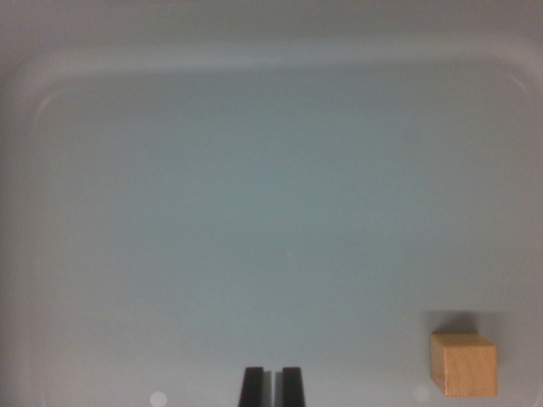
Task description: Push wooden cube
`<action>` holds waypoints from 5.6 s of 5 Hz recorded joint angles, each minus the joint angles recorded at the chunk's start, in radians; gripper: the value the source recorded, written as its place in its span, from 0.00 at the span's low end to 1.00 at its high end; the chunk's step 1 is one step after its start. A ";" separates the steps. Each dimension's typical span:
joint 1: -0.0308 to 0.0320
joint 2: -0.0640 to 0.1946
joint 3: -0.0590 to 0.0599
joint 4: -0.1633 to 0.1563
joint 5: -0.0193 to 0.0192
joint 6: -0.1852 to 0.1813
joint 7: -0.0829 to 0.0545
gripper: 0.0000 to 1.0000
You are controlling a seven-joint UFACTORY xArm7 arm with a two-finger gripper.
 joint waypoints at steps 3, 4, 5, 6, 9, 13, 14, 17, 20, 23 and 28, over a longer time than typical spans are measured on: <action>-0.0040 -0.001 -0.007 -0.025 0.0002 -0.024 -0.012 0.00; -0.0086 -0.002 -0.014 -0.054 0.0004 -0.051 -0.025 0.00; -0.0086 -0.002 -0.014 -0.054 0.0004 -0.051 -0.025 0.00; -0.0137 -0.003 -0.022 -0.085 0.0006 -0.082 -0.040 0.00; -0.0192 -0.005 -0.031 -0.120 0.0009 -0.115 -0.057 0.00; -0.0315 -0.008 -0.051 -0.197 0.0014 -0.189 -0.093 0.00; -0.0382 -0.010 -0.062 -0.238 0.0017 -0.229 -0.113 0.00; -0.0451 -0.011 -0.074 -0.282 0.0020 -0.270 -0.133 0.00; -0.0592 -0.015 -0.097 -0.370 0.0026 -0.355 -0.175 0.00; -0.0667 -0.017 -0.109 -0.417 0.0030 -0.399 -0.197 0.00; -0.0894 -0.023 -0.146 -0.559 0.0040 -0.535 -0.264 0.00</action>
